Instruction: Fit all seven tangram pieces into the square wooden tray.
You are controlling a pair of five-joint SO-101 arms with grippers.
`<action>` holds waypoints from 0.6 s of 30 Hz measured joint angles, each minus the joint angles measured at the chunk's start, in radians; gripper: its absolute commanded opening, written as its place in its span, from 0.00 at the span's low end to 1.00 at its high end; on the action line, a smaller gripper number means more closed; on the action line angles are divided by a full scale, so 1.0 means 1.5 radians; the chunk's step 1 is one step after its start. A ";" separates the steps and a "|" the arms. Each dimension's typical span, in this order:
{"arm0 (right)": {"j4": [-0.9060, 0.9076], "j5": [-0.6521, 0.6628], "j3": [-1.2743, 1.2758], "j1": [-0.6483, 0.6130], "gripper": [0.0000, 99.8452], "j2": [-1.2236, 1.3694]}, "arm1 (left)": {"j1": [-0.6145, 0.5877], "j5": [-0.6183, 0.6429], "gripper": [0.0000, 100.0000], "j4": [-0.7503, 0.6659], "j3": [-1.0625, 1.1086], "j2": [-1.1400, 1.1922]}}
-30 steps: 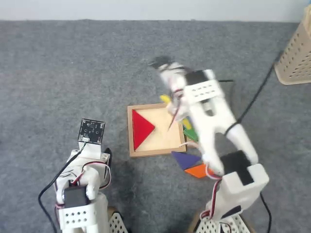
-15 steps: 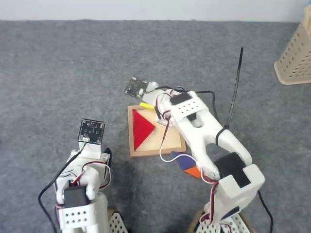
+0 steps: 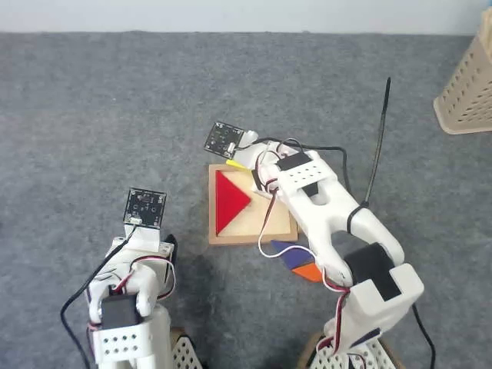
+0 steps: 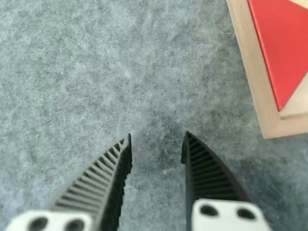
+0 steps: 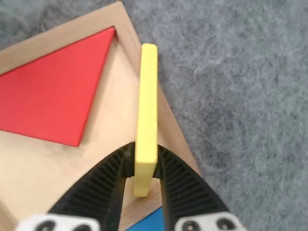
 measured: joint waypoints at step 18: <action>0.144 0.000 0.003 0.001 0.03 -0.068 | 0.000 0.000 0.17 0.000 0.000 0.000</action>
